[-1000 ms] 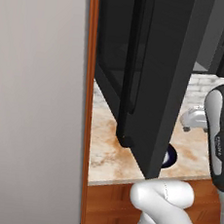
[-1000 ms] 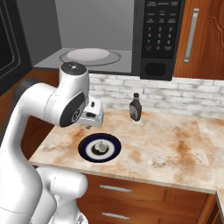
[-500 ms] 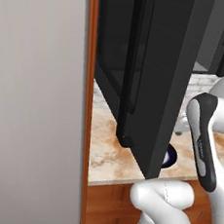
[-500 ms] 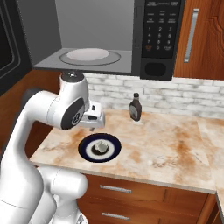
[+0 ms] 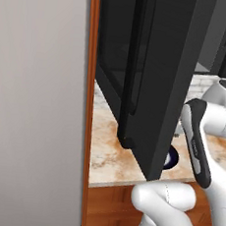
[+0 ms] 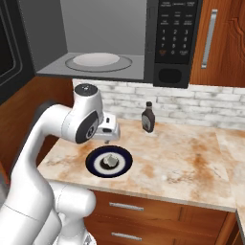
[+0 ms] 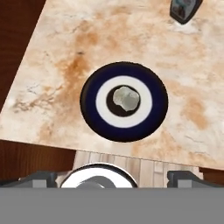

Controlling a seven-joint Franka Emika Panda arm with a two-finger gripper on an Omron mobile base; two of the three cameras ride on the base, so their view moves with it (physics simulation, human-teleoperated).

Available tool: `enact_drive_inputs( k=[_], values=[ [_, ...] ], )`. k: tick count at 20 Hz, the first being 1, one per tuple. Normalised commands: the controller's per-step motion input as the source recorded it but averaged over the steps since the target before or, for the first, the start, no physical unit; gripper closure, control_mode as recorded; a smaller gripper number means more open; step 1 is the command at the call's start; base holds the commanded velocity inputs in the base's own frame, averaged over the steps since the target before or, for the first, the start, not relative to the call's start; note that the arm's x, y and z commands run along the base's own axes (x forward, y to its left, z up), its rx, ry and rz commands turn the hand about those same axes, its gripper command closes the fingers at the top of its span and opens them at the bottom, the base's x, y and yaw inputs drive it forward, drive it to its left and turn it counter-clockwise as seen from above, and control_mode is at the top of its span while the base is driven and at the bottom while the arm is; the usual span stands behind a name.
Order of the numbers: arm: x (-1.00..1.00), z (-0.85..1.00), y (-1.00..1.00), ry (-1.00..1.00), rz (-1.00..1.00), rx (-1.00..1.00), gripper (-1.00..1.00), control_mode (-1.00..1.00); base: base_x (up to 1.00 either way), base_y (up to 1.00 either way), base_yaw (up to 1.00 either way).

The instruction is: Pick the garlic from the counter and place it in the microwave. Then turn on the microwave.

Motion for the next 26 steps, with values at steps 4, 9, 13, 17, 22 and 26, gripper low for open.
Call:
enact_drive_inputs(
  k=[4, 9, 13, 17, 22, 26],
  values=[
    [0.29, -0.23, -0.11, 0.0, 0.0, -0.02, -1.0, -1.0, 0.0, 0.0, 0.0],
    [0.21, -0.21, -0.08, -0.06, 0.03, -0.03, -1.0, -1.0, 0.0, 0.0, 0.0],
    [0.21, -0.21, -0.01, -0.09, 0.06, -0.03, -1.0, -1.0, 0.0, 0.0, 0.0],
    [0.15, -0.19, 0.0, -0.07, 0.12, -0.06, -1.0, -1.0, 0.0, 0.0, 0.0],
    [0.21, -0.12, 0.02, 0.0, 0.08, -0.1, -1.0, -1.0, 0.0, 0.0, 0.0],
    [0.18, -0.11, 0.0, 0.02, 0.12, -0.11, -1.0, -1.0, 0.0, 0.0, 0.0]
  ],
)
